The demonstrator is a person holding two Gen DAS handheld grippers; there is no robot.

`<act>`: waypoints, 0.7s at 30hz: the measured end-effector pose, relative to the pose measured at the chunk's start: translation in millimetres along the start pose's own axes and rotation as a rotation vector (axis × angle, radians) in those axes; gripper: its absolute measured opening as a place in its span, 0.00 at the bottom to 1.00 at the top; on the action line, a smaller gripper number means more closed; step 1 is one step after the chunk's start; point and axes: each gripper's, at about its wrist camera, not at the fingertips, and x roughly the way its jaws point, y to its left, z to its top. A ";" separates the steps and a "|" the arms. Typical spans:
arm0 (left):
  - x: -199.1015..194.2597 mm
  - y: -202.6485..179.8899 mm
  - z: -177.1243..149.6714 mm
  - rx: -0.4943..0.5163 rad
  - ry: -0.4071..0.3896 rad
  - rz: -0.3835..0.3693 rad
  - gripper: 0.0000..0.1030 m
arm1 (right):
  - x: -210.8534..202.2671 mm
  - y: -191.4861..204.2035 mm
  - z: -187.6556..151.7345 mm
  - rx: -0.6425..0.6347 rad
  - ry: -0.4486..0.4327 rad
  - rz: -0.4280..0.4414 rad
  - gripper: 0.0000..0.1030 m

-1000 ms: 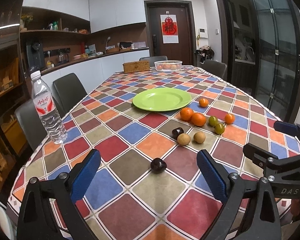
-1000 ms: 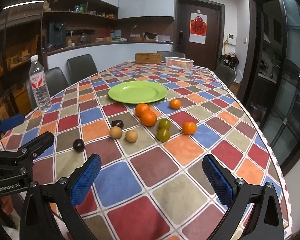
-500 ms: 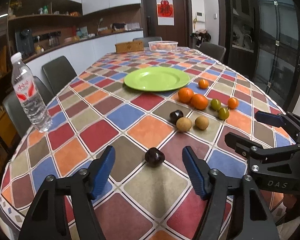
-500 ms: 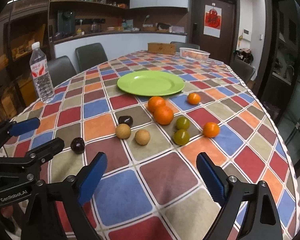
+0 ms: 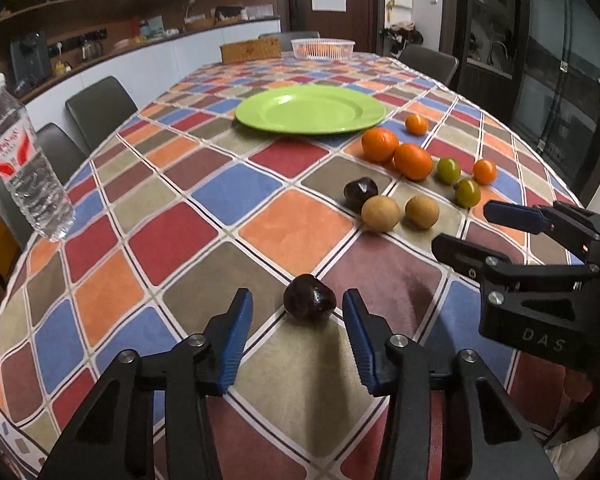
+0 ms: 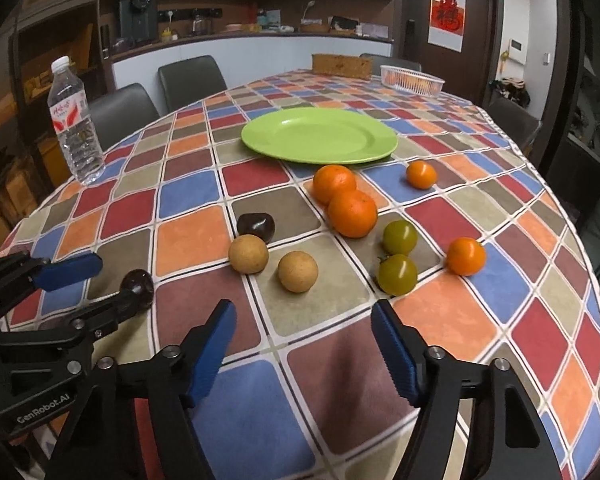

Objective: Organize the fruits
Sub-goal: 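Grasp the dark plum with the left tool while the right tool grasps a tan fruit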

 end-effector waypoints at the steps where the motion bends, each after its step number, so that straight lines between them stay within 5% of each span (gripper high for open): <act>1: 2.8 0.1 0.1 0.000 0.009 -0.003 0.43 | 2.9 0.1 1.4 -0.002 0.005 0.002 0.65; 13: 17.7 1.2 4.7 0.003 0.049 -0.050 0.29 | 29.9 -0.8 13.6 -0.003 0.059 0.047 0.50; 21: 21.3 2.8 16.6 0.008 0.042 -0.064 0.28 | 36.3 -2.1 20.8 -0.011 0.062 0.050 0.43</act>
